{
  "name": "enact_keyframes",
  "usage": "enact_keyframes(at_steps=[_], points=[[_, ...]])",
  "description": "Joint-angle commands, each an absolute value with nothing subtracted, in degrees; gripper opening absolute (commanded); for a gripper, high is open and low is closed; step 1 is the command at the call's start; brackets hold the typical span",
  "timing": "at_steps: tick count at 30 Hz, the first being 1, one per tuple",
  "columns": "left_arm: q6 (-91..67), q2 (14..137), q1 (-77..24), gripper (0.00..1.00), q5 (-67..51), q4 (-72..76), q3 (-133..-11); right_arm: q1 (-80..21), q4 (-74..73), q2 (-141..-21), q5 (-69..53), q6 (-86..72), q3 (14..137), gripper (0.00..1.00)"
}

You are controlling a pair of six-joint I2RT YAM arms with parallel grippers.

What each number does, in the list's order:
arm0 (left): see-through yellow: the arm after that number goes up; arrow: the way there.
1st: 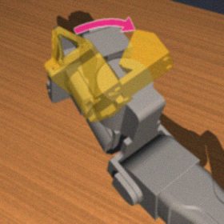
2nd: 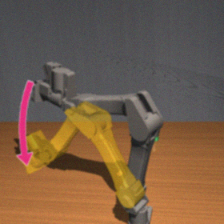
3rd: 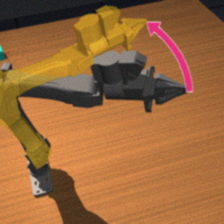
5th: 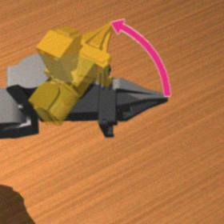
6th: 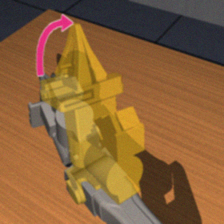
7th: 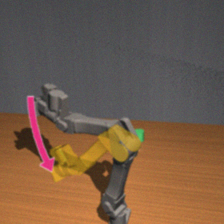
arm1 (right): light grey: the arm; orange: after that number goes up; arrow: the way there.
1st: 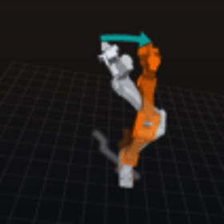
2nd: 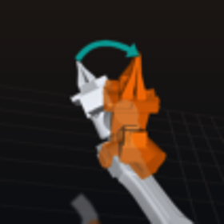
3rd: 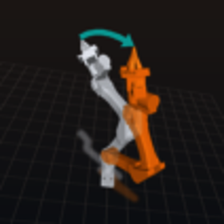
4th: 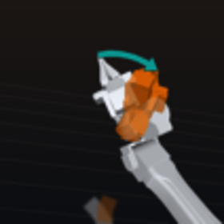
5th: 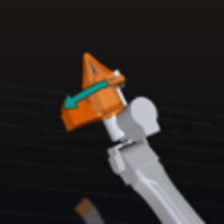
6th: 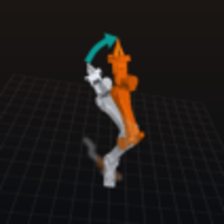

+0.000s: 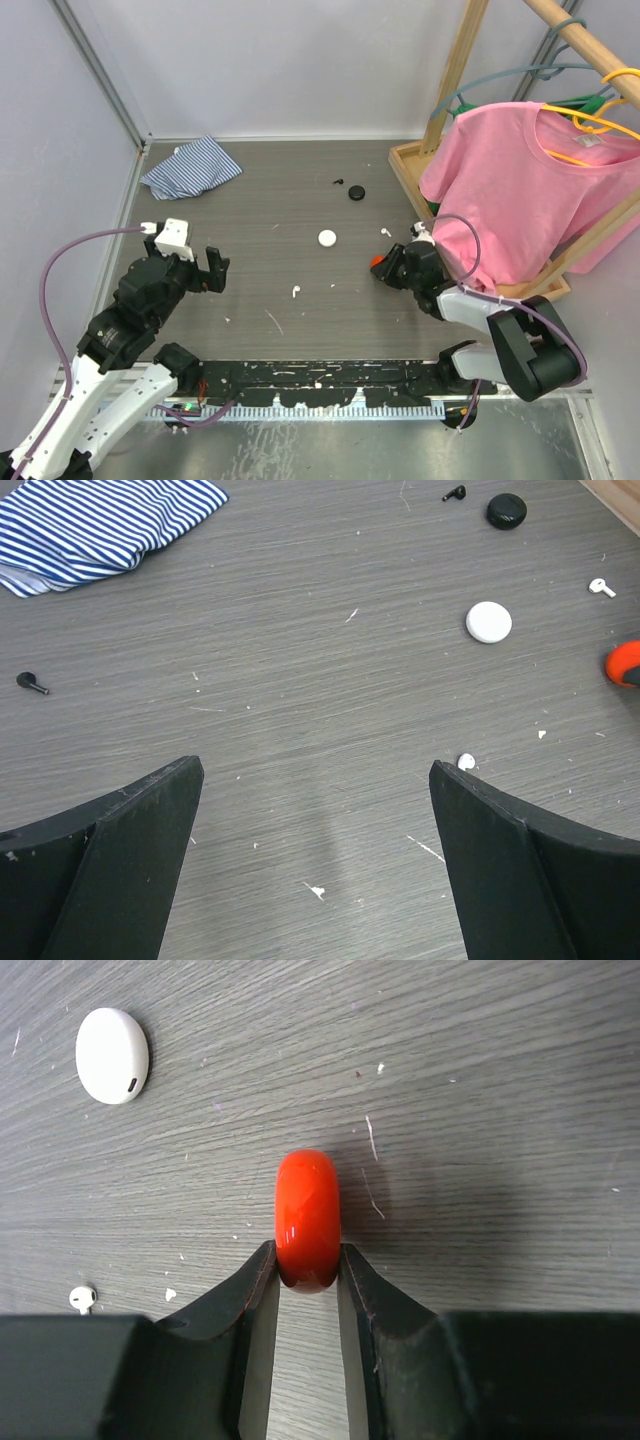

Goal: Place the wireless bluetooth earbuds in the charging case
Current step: Place the charging case at the center of the board.

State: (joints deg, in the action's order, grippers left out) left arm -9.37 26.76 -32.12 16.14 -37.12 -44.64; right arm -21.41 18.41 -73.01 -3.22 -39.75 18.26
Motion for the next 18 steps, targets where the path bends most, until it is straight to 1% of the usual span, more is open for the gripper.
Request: enact_keyframes(at_steps=[1,4,10,14,18], points=[[-9.0,26.6,-31.8,0.98,15.2,-34.7,-44.6,-21.1,13.3,-70.6,0.7,-41.8,17.1,0.33],[-9.1,26.7,-31.8,0.98,15.2,-34.6,-44.6,-21.1,10.5,-67.9,2.5,-41.7,16.8,0.44],[-9.1,26.6,-31.8,0.98,15.0,-34.6,-44.6,-21.1,6.0,-64.3,3.2,-40.5,17.2,0.59],[-9.1,26.5,-31.8,0.98,15.2,-34.5,-44.7,-21.8,3.6,-62.3,3.0,-38.9,18.6,0.63],[-9.3,26.2,-31.7,0.98,15.3,-34.7,-44.8,-26.0,0.5,-59.7,8.1,-37.8,20.9,0.66]])
